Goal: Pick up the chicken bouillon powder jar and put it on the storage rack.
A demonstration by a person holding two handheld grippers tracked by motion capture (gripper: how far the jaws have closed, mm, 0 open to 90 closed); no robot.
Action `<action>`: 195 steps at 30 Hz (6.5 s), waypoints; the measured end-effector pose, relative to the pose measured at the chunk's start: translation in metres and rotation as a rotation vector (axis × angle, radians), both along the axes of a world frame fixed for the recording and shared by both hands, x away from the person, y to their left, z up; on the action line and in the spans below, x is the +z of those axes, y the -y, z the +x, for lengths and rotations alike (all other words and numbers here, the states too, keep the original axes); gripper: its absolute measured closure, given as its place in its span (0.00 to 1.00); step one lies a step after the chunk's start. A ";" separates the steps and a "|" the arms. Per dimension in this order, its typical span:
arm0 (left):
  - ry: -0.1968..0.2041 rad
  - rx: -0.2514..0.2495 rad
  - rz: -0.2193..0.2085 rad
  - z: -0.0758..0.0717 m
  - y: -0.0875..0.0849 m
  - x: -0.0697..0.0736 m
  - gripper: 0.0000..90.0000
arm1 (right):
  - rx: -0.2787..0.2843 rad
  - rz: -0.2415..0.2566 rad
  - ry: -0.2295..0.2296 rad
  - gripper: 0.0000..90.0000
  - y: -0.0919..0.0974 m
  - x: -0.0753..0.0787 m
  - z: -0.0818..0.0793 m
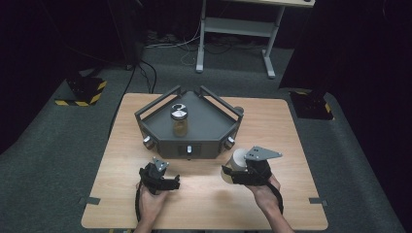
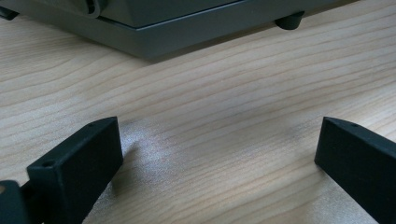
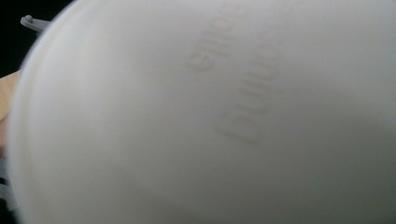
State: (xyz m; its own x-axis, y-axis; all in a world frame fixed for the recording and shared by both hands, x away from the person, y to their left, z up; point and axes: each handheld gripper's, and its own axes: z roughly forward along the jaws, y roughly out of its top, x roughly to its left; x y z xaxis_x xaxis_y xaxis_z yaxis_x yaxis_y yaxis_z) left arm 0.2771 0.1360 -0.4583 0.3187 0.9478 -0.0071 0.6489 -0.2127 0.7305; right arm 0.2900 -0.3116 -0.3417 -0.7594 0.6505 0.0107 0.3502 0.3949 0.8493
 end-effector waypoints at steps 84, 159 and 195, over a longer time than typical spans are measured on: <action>0.000 -0.001 0.001 0.000 0.000 0.000 0.01 | -0.105 -0.096 -0.050 0.36 -0.109 0.063 0.138; -0.001 -0.002 0.000 0.000 0.000 0.000 0.01 | -0.146 -0.049 0.017 0.06 -0.075 0.045 0.090; -0.001 -0.002 0.000 0.000 0.000 0.000 0.01 | -0.231 0.024 0.040 0.08 -0.005 -0.001 0.021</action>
State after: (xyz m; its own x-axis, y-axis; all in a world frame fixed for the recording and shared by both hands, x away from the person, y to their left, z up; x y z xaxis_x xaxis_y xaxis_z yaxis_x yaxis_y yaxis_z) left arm 0.2773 0.1363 -0.4581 0.3202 0.9473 -0.0077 0.6496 -0.2136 0.7297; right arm 0.3105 -0.3061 -0.3427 -0.5903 0.8072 0.0016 0.3952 0.2872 0.8726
